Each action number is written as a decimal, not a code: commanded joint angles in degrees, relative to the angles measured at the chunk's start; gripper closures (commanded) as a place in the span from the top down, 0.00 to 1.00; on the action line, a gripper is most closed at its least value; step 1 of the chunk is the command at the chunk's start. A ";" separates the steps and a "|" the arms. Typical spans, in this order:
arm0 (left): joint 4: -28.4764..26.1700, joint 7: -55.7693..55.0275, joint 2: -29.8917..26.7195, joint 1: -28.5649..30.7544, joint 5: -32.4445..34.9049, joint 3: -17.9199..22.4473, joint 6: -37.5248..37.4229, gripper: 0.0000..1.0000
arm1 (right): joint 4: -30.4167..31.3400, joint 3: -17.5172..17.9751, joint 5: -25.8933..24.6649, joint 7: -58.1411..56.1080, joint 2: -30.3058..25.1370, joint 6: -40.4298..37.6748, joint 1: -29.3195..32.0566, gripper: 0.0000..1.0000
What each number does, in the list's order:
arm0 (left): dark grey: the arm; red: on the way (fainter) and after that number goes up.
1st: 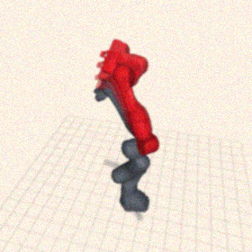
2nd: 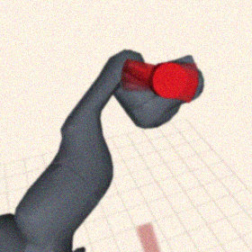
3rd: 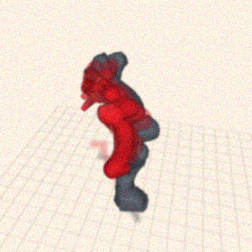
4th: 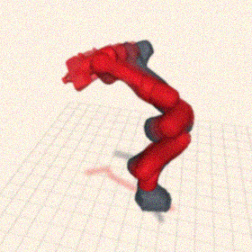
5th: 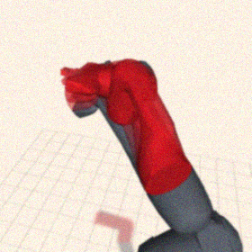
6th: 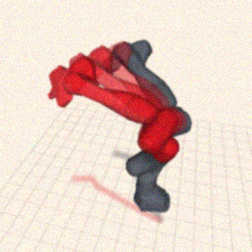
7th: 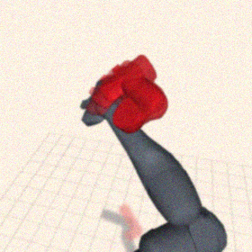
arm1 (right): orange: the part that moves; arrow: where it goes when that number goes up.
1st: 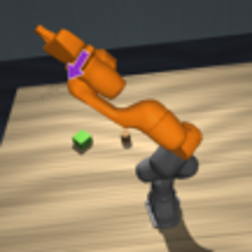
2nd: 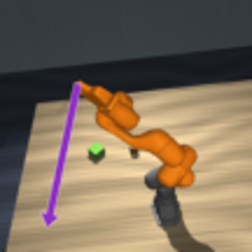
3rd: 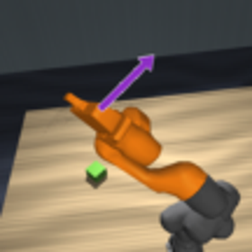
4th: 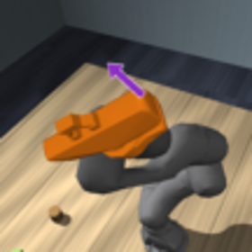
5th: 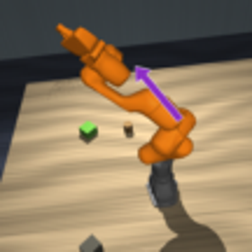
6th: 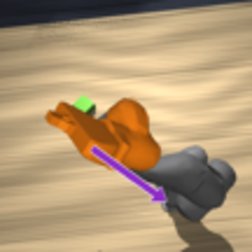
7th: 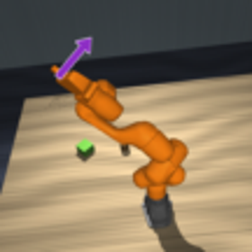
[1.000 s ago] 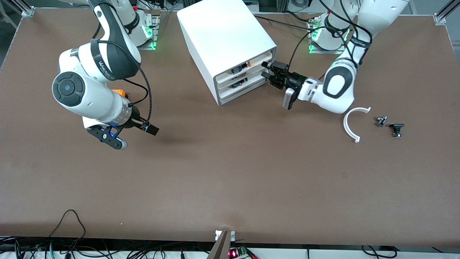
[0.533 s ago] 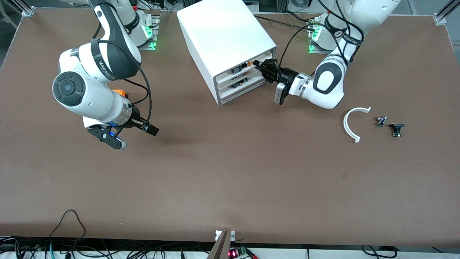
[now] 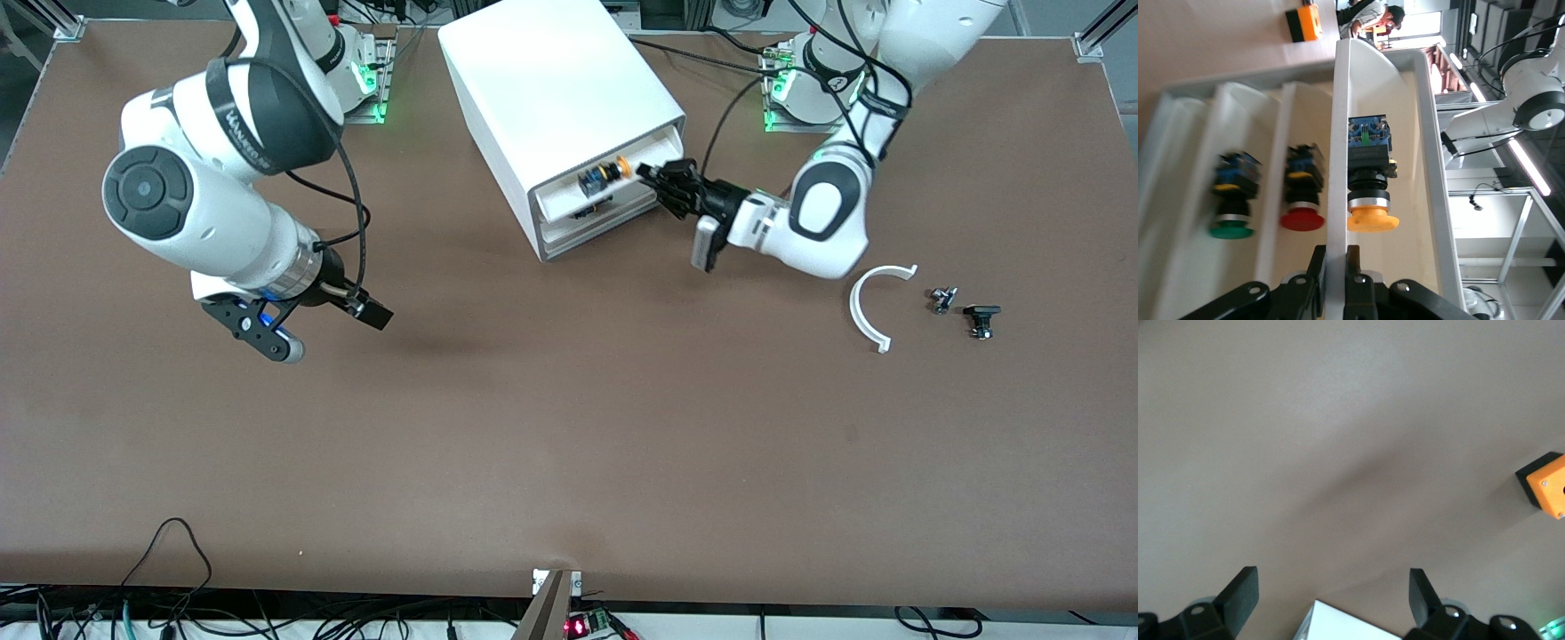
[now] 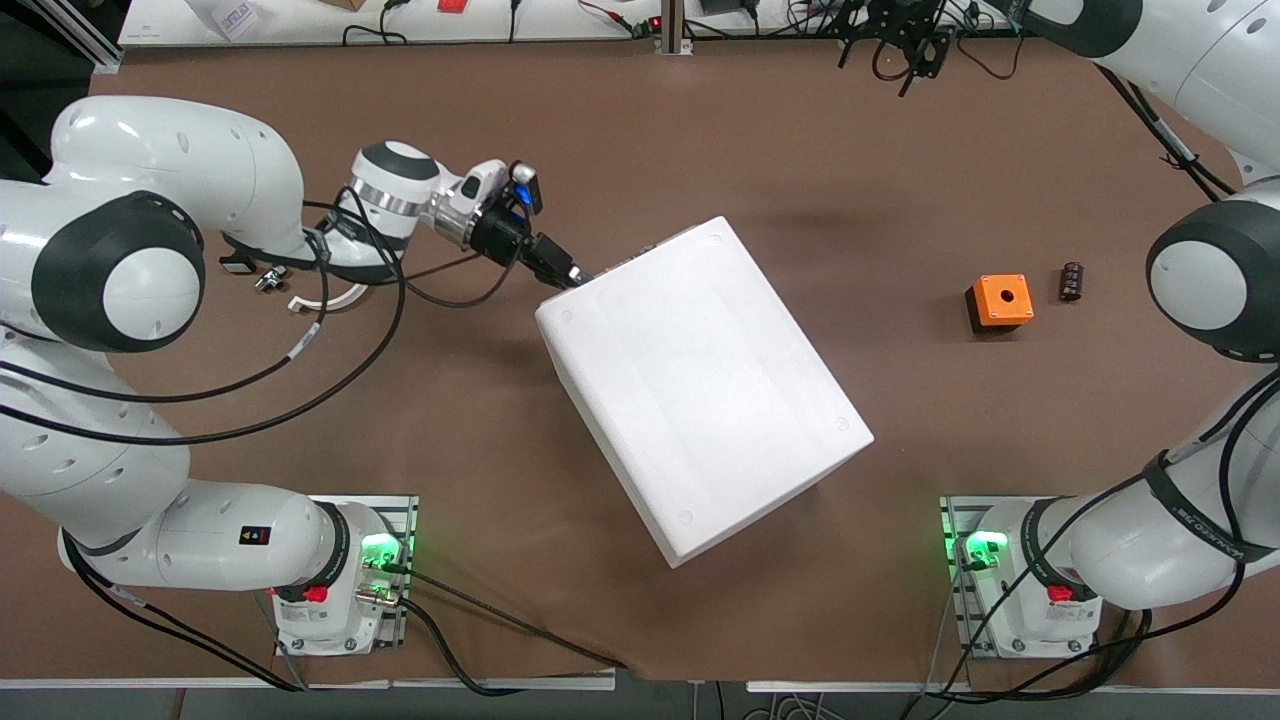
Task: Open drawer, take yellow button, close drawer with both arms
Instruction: 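Pull the drawer open with the left gripper while the right gripper approaches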
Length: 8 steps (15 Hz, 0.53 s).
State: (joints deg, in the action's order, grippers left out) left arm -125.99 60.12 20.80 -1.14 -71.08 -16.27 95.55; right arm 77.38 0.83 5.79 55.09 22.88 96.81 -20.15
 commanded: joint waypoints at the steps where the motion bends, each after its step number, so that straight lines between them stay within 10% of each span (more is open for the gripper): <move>1: 8.89 -1.49 6.52 3.42 5.33 0.45 -0.28 0.00 | -4.17 0.14 0.01 5.89 1.99 -1.44 -2.16 1.00; 7: 20.50 -6.32 12.16 6.76 11.57 0.98 -0.63 0.00 | -5.31 0.14 0.01 21.97 3.22 2.94 -9.98 1.00; 8: 20.69 -7.20 12.16 7.11 11.93 0.98 -0.63 0.26 | -5.40 0.14 0.01 25.21 3.57 3.99 -11.56 1.00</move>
State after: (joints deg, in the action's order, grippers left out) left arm -109.04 55.85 30.58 5.61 -62.28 -15.41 94.65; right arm 74.38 1.28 5.83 74.73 24.50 99.82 -28.96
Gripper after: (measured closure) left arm 0.855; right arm 0.000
